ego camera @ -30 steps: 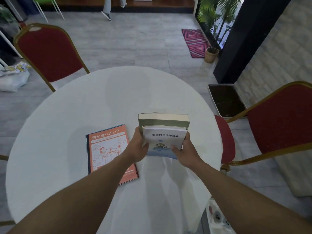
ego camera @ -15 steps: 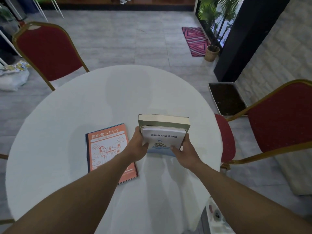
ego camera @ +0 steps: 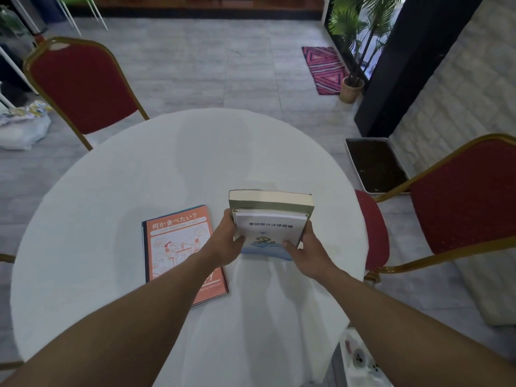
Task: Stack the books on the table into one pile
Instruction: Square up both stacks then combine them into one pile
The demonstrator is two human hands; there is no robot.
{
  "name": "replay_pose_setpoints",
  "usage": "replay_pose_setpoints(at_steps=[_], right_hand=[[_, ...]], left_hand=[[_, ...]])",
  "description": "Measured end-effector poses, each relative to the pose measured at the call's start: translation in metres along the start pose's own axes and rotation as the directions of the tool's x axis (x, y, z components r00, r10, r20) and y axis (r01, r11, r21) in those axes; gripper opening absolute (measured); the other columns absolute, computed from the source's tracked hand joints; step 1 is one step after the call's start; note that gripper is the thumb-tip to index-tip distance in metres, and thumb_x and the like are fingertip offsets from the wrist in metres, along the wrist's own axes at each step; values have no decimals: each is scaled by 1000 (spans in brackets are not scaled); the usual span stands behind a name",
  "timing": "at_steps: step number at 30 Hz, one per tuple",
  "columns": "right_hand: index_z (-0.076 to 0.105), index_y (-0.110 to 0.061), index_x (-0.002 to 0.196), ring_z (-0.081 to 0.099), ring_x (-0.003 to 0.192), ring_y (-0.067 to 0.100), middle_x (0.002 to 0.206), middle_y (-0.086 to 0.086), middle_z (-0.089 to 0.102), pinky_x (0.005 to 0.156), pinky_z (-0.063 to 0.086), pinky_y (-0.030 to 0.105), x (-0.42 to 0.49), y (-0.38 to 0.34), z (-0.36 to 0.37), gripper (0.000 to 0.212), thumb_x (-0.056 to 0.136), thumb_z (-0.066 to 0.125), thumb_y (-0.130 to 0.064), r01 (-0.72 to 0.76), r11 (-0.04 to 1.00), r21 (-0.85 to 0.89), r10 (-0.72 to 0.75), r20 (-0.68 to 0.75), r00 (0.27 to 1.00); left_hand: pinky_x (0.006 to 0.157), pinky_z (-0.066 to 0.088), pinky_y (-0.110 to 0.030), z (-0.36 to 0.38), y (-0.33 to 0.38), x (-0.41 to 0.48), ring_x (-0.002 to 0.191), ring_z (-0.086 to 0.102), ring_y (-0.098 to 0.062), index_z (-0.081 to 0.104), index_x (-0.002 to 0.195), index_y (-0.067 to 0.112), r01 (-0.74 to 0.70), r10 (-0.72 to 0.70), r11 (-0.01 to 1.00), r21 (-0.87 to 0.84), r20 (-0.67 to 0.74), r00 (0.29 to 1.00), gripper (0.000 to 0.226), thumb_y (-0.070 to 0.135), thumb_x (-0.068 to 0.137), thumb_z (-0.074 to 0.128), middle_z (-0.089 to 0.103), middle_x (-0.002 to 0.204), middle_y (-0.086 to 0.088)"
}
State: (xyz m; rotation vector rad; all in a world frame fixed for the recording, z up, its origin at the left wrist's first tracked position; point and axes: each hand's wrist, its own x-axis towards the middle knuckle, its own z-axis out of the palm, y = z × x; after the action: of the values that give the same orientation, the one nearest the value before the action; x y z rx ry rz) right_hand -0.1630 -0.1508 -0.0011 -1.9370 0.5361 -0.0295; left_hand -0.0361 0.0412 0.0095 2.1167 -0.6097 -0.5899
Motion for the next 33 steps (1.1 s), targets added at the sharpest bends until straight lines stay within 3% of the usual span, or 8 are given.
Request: replay_pose_setpoints(at_steps=[8, 11, 14, 17, 20, 23, 27, 33], right_hand=[[36, -18, 143, 55, 120, 14, 131, -1, 56, 106, 45, 37, -3, 4, 3, 55, 95, 63, -14, 6, 1000, -14, -7, -28, 1000], [37, -39, 135, 56, 112, -11, 123, -23, 57, 101, 48, 25, -1, 2, -3, 53, 96, 63, -12, -2, 999, 44, 2, -5, 1000], [40, -62, 121, 59, 109, -16, 117, -38, 61, 91, 52, 13, -2, -3, -7, 50, 99, 61, -22, -75, 988, 134, 75, 4, 997], [52, -46, 117, 66, 108, 3, 124, -14, 68, 96, 54, 31, -6, -2, -3, 24, 101, 57, -29, -156, 959, 238, 168, -34, 985], [54, -25, 126, 67, 112, 21, 125, 0, 67, 103, 51, 47, -5, 10, 2, 25, 102, 54, -30, -271, 925, 265, 288, -27, 957], [55, -15, 128, 65, 113, 26, 125, 6, 66, 103, 50, 49, -9, 16, 5, 30, 102, 54, -30, -341, 914, 218, 359, -46, 932], [57, -5, 126, 59, 114, 35, 127, 19, 55, 101, 48, 46, -4, 31, 12, 38, 100, 54, -33, -435, 900, 10, 433, -129, 892], [53, -5, 132, 44, 128, 41, 134, 25, 41, 107, 41, 46, 3, 41, 22, 53, 99, 48, -46, -521, 810, -268, 491, -174, 853]], left_hand=[[106, 44, -37, 3, 7, -3, 123, 45, -19, 28, 141, 15, 53, -52, 998, -32, 6, 999, 59, -1, 91, 54, 45, 132, -1], [97, 42, -29, -2, 14, -2, 120, 45, -19, 32, 141, 11, 36, -36, 999, -41, 0, 999, 56, -1, 91, 53, 43, 130, 0], [90, 45, -29, -3, 20, -2, 114, 52, -19, 37, 137, 14, 92, -87, 988, -123, 45, 995, 48, 6, 93, 54, 50, 128, -1], [90, 55, -41, 11, 22, -5, 112, 60, -27, 45, 129, 9, 252, -244, 943, -216, 62, 968, 33, 16, 97, 50, 57, 126, -10], [96, 51, -49, 30, 18, 2, 114, 58, -33, 46, 123, 3, 364, -357, 920, -146, 69, 931, 32, 23, 99, 45, 53, 129, -17], [104, 44, -45, 42, 14, 2, 116, 54, -36, 46, 121, -3, 362, -362, 932, -12, 32, 932, 34, 24, 101, 40, 40, 134, -22], [105, 38, -33, 64, -5, 2, 118, 49, -35, 46, 121, -6, 370, -375, 923, 101, 29, 927, 35, 22, 102, 38, 33, 136, -24], [107, 31, -37, 75, -19, 2, 125, 38, -39, 37, 132, -6, 329, -355, 895, 301, 36, 934, 43, 25, 103, 34, 34, 135, -25]])
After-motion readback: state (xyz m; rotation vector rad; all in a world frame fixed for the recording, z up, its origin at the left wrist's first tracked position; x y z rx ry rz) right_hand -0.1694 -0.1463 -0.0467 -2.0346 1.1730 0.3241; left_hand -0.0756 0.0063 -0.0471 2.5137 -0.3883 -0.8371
